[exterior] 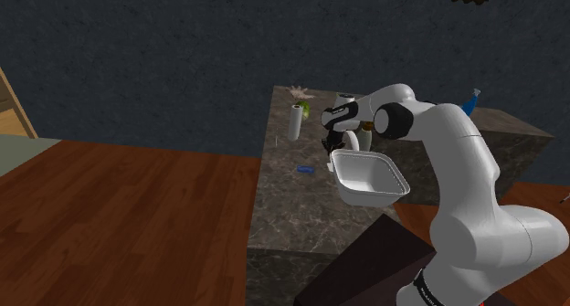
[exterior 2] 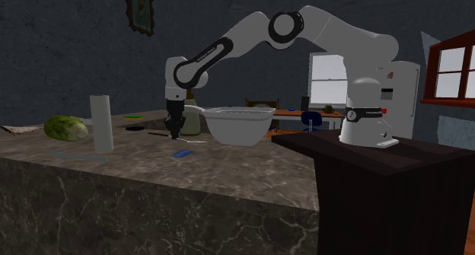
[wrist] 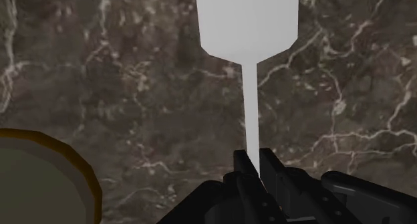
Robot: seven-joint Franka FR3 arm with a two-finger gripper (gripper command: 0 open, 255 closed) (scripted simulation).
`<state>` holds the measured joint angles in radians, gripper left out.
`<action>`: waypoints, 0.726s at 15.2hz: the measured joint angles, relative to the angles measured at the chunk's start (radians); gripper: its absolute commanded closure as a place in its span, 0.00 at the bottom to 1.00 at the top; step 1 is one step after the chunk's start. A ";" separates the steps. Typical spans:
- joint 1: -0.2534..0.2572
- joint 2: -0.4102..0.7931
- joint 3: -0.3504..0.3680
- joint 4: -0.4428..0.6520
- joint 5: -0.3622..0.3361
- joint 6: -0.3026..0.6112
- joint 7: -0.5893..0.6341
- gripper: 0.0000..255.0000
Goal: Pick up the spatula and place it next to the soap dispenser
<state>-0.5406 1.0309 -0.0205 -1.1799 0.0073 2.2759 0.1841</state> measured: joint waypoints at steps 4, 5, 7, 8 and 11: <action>0.000 0.000 0.000 0.000 0.000 0.000 0.000 0.00; 0.000 0.000 0.000 0.000 0.000 0.000 0.000 0.00; 0.000 0.000 0.000 0.000 0.000 0.000 0.000 0.00; 0.000 0.000 0.000 0.000 0.000 0.000 0.000 0.00; 0.004 -0.060 0.000 -0.037 -0.001 -0.023 0.003 0.00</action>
<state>-0.5366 0.9706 -0.0208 -1.2170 0.0066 2.2525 0.1873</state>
